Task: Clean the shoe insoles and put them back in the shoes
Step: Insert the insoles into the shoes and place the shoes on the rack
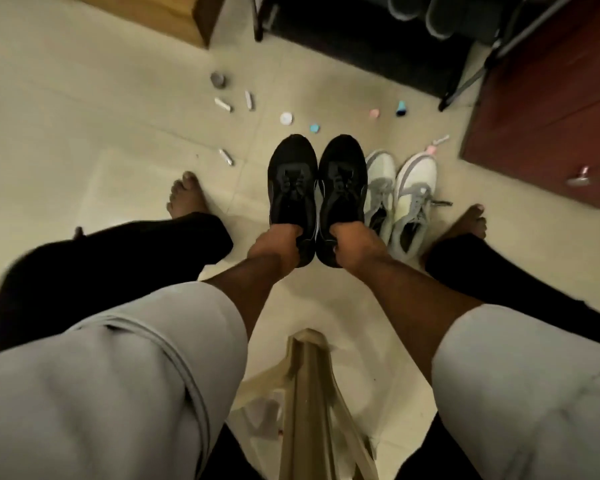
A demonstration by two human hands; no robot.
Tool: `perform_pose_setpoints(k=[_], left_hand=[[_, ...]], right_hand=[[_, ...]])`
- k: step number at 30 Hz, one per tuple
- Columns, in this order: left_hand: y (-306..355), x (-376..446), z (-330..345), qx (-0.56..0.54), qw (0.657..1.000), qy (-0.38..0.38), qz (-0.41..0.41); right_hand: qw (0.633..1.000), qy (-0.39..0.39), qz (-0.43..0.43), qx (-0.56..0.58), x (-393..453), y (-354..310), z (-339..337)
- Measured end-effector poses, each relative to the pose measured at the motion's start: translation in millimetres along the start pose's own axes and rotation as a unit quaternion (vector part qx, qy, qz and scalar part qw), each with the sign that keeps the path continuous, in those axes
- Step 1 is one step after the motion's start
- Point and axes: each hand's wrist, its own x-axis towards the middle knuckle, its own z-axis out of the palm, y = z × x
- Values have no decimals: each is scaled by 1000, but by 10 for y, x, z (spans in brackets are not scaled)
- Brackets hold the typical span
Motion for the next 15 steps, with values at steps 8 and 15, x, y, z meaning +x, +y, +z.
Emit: perform_pose_setpoints(k=[8,15], left_hand=[[772,-984,-1075,40,985,131,102],[1195,-1313,-2062,69,946,260,179]], right_hand=[[988,151,-13,-43,-912,-587,-1385],[963,262,-48,-46,-1237,-963,-2463]])
